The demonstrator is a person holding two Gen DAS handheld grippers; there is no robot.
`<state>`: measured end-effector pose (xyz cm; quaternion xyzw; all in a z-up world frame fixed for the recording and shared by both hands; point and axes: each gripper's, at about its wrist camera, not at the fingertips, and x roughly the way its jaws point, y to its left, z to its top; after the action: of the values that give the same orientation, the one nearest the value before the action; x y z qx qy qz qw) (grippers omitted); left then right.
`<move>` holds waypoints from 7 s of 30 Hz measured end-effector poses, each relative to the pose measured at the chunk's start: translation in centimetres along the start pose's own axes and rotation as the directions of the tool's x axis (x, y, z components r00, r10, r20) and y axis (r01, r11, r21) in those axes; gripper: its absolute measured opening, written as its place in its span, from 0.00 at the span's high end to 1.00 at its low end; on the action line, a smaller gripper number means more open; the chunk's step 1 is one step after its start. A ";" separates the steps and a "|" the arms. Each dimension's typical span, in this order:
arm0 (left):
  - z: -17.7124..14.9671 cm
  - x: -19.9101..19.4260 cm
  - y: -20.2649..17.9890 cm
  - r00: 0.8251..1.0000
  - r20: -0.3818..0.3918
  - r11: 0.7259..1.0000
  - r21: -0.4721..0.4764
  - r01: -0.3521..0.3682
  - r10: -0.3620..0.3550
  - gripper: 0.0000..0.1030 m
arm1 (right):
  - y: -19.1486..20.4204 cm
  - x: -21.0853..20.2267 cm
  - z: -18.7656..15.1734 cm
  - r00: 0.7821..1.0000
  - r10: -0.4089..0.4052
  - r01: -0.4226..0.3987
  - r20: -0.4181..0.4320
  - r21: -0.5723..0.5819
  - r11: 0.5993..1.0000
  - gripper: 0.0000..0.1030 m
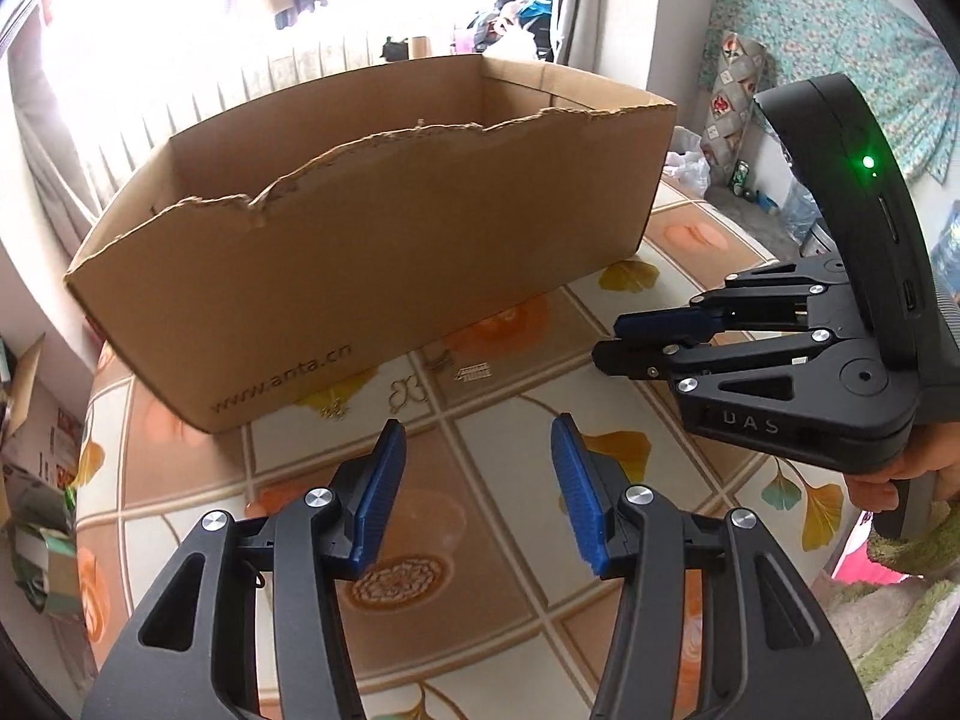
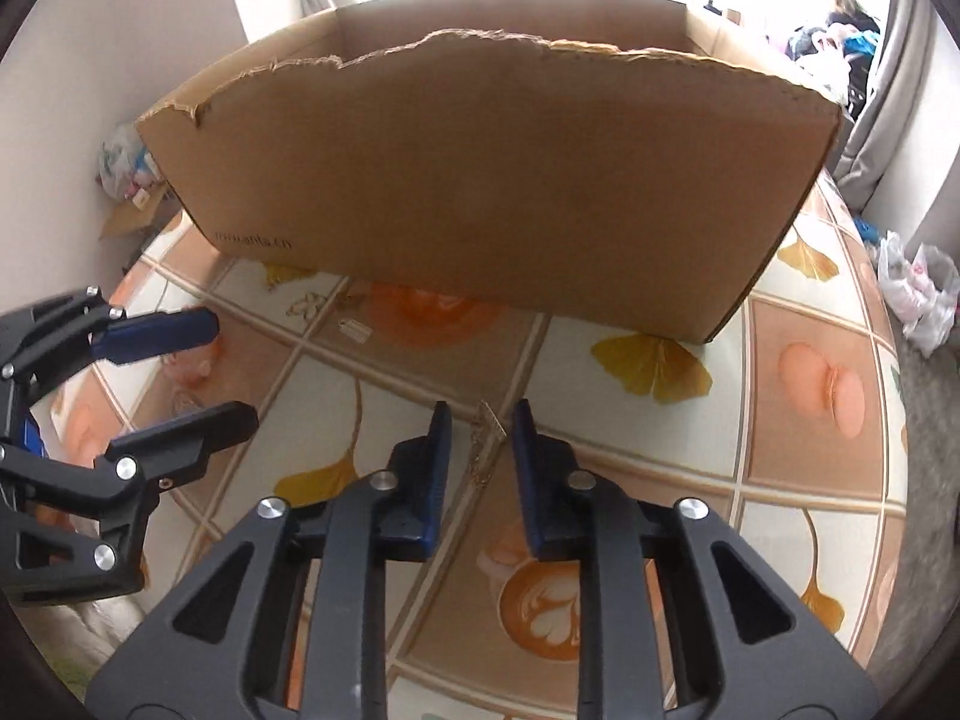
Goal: Organize jewelry
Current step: 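Withdraw the left gripper from the box toward the gold earrings, then close the left gripper on the small gold earring beside the box, then carry the held earrings over the box and open both grippers to drop them, then close the left gripper on a gold earring while the right gripper approaches another earring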
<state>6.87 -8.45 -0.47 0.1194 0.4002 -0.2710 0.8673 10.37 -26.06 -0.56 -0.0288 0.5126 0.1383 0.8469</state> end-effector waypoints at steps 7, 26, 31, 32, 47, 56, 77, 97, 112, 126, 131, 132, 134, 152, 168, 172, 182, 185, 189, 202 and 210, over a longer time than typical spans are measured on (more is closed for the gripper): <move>1.1 1.7 -0.1 1.000 -0.001 1.000 0.006 0.031 -0.031 0.63 | -0.8 -0.1 -0.3 1.000 0.012 -0.012 -0.005 0.018 1.000 0.98; 2.4 4.5 1.4 0.997 -0.049 0.996 -0.073 0.058 -0.062 0.77 | -2.4 -1.0 -1.2 0.999 0.050 -0.050 0.004 0.103 0.993 0.98; 2.6 4.8 1.1 0.998 -0.039 0.998 -0.055 0.043 -0.045 0.77 | -2.8 -1.2 -1.4 0.999 0.054 -0.054 0.010 0.107 0.993 0.98; 2.6 4.8 1.0 0.998 -0.037 0.998 -0.049 0.040 -0.041 0.78 | -2.8 -1.2 -1.4 0.998 0.055 -0.056 0.011 0.108 0.993 0.98; 2.5 4.9 0.2 0.999 -0.031 1.000 0.000 0.008 -0.008 0.93 | -3.2 -1.2 -1.6 0.998 0.062 -0.063 0.016 0.116 0.991 0.98; 1.8 4.0 -0.6 0.997 -0.051 0.998 0.023 0.053 -0.052 0.94 | -3.4 -1.3 -1.5 0.998 0.064 -0.066 0.015 0.120 0.991 0.98; 2.7 4.7 -0.1 0.998 -0.048 0.993 0.111 0.046 -0.041 0.79 | -3.1 -1.4 -1.3 0.998 0.064 -0.065 0.014 0.122 0.990 0.98; 2.6 3.9 -1.0 0.999 -0.039 0.991 0.128 0.043 -0.038 0.95 | -3.8 -1.6 -1.8 0.996 0.079 -0.083 0.029 0.149 0.985 1.00; 2.7 -1.1 0.3 0.998 0.041 0.997 0.067 0.036 -0.039 0.95 | -3.6 -5.2 -1.4 0.992 0.096 -0.109 0.084 0.162 0.981 1.00; 8.1 -9.7 3.7 0.950 0.310 1.000 0.016 0.027 -0.031 0.95 | -1.8 -13.3 6.1 0.923 0.176 -0.192 0.342 0.015 0.981 1.00; 10.6 -8.0 5.9 0.954 0.298 0.998 -0.037 0.043 -0.030 0.95 | -2.0 -11.8 10.1 0.907 0.205 -0.217 0.368 -0.007 0.976 1.00; 11.0 -7.0 6.6 0.961 0.273 0.996 -0.062 0.061 -0.042 0.95 | -2.1 -11.1 10.6 0.912 0.203 -0.218 0.356 0.002 0.976 1.00; 11.3 -5.4 7.8 0.975 0.215 0.991 -0.108 0.074 -0.049 0.95 | -2.6 -9.4 11.5 0.926 0.192 -0.208 0.326 0.017 0.978 1.00; 9.6 -6.1 8.9 0.978 0.201 0.983 -0.161 0.090 -0.057 0.94 | -5.4 -6.7 11.5 0.951 0.156 -0.188 0.267 0.100 0.977 0.70; -0.1 -5.6 5.0 0.996 0.021 0.985 -0.150 0.084 -0.082 0.56 | -2.8 -8.7 1.5 0.939 0.287 -0.313 0.190 0.125 0.942 0.56; -0.7 -3.6 4.0 0.999 -0.012 0.992 -0.121 0.044 -0.046 0.57 | -1.2 -5.4 0.4 0.951 0.291 -0.305 0.105 0.162 0.939 0.56; -0.7 0.8 2.4 0.996 -0.092 1.000 0.016 -0.018 0.019 0.71 | 0.7 -1.7 0.4 0.952 0.306 -0.307 0.035 0.170 0.936 0.67; -0.7 1.5 2.7 0.994 -0.110 1.000 0.005 -0.007 0.008 0.79 | 0.4 -1.6 0.3 0.952 0.305 -0.307 0.034 0.168 0.937 0.67; -0.5 1.9 2.8 0.993 -0.113 0.999 0.031 -0.022 0.025 0.89 | -0.1 -1.8 0.3 0.950 0.311 -0.312 0.034 0.176 0.934 0.68; 0.1 3.1 1.3 0.995 -0.097 0.993 0.113 -0.017 0.028 0.95 | -0.8 -2.2 0.3 0.953 0.300 -0.302 0.041 0.191 0.934 0.68; -1.0 2.3 0.7 0.995 -0.096 0.996 0.086 0.002 0.007 0.95 | -0.6 -2.5 1.3 0.958 0.279 -0.285 0.060 0.173 0.943 0.68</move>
<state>7.92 -8.34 -2.88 0.1700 0.4294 -0.2807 0.8414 10.55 -26.88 2.18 0.1236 0.5071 0.2118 0.8263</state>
